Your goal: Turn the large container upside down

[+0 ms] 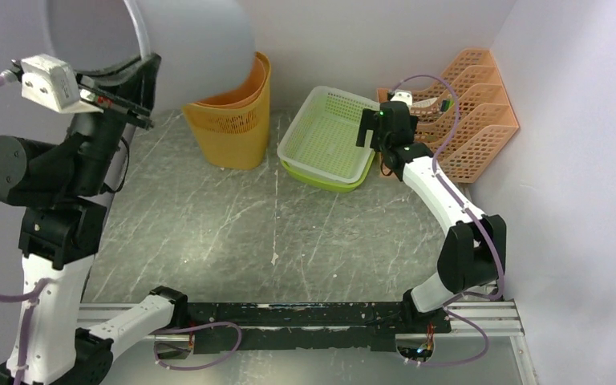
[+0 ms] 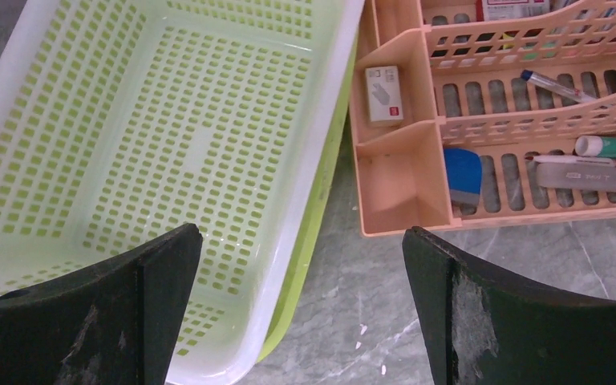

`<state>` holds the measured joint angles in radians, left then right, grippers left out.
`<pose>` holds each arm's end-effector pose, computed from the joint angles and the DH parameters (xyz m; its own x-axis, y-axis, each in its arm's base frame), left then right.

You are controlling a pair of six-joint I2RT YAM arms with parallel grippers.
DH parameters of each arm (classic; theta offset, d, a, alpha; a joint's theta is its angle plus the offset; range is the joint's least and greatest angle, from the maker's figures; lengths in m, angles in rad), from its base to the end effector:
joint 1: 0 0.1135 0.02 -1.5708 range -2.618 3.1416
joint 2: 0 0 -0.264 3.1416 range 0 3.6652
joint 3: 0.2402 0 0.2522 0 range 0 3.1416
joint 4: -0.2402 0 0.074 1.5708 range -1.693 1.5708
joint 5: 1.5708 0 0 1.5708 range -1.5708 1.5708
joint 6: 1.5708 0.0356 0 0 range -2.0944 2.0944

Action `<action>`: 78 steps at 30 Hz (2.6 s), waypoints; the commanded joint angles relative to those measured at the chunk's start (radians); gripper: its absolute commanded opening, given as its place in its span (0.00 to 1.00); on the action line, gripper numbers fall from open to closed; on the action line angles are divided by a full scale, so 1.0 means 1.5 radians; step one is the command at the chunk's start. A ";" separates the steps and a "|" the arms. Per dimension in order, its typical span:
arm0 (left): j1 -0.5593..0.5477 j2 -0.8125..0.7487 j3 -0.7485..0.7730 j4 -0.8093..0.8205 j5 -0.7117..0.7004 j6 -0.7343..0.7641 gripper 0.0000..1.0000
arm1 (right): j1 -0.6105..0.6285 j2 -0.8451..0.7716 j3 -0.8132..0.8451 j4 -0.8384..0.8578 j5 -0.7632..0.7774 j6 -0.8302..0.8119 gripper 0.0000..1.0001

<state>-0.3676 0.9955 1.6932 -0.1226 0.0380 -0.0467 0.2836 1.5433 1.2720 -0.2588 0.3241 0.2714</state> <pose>0.1091 -0.0435 0.5980 0.4889 -0.2383 -0.8392 0.4121 0.9109 -0.0185 0.3467 0.0892 0.3151 -0.4680 0.1283 -0.8743 0.1287 0.9888 0.0762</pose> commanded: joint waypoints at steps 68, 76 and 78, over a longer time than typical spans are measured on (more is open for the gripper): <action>-0.087 0.223 -1.104 1.289 0.248 -1.108 0.07 | -0.063 0.010 0.030 0.049 -0.018 0.022 0.99; 0.060 0.232 -1.143 1.270 0.367 -1.073 0.07 | -0.064 0.014 0.009 0.061 -0.035 0.031 0.99; 0.077 0.243 -1.141 1.257 0.385 -1.053 0.07 | -0.064 0.016 0.006 0.063 -0.044 0.035 0.99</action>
<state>-0.2897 1.3125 0.0387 1.4712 0.4561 -1.7168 0.1974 1.5589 1.2949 -0.1947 0.2852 0.3149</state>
